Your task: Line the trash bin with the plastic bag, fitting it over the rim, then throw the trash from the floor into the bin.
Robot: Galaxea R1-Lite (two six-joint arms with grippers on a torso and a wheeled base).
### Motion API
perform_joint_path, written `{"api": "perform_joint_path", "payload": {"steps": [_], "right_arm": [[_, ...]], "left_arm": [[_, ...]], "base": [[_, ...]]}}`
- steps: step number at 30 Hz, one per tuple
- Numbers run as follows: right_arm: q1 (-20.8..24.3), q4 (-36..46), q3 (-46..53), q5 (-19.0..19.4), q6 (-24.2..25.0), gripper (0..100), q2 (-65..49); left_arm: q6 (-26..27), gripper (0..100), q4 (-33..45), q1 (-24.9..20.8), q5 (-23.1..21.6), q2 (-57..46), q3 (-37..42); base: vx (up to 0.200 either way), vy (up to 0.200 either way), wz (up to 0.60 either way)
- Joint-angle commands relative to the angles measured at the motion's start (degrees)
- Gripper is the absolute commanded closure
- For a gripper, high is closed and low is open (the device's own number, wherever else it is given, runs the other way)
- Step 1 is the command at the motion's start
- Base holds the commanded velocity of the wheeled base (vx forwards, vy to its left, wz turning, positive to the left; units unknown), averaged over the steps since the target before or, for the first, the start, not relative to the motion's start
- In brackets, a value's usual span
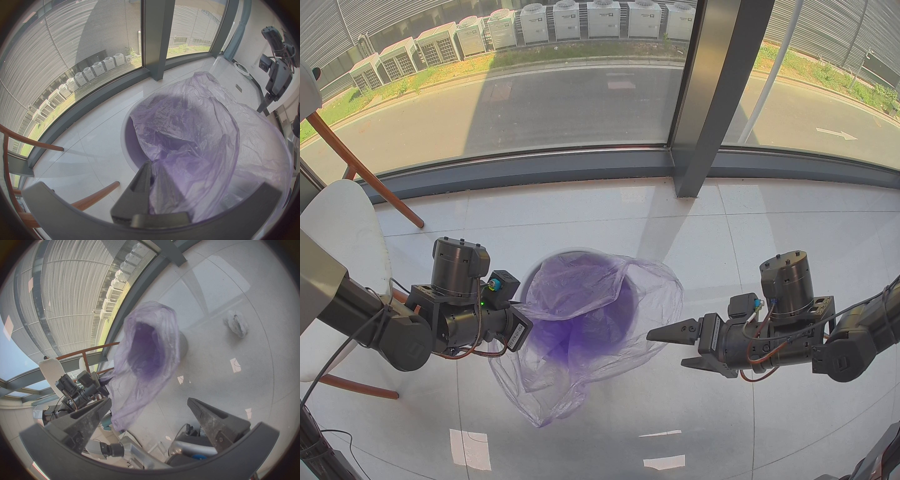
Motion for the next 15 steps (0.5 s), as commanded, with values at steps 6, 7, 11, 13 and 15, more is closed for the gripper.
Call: {"api": "perform_joint_path", "payload": {"steps": [6,7,11,13,15], "right_arm": [[2.99,-10.21,-1.81,-4.49,1.19,0,9.99],[3.08,-10.21,-2.78,-4.85,1.37,0,10.52],[4.31,-9.94,-6.29,-7.22,4.80,100,11.84],[4.57,-9.94,-7.26,-7.83,6.03,100,12.36],[4.57,-9.77,-7.87,-8.27,6.99,100,12.54]], "left_arm": [[0.07,100,-0.05,-0.05,0.12,0.21,0.29],[0.07,100,-0.05,-0.05,0.12,0.21,0.29],[-0.02,100,-0.05,-0.05,0.12,0.21,0.29],[-0.02,100,-0.05,-0.05,0.12,0.30,0.20],[-0.19,100,-0.05,-0.05,0.12,0.21,0.20]], "base": [[0.000,0.000,0.00],[0.000,0.000,0.00],[0.000,0.000,0.00],[0.000,0.000,0.00],[0.000,0.000,0.00]]}}
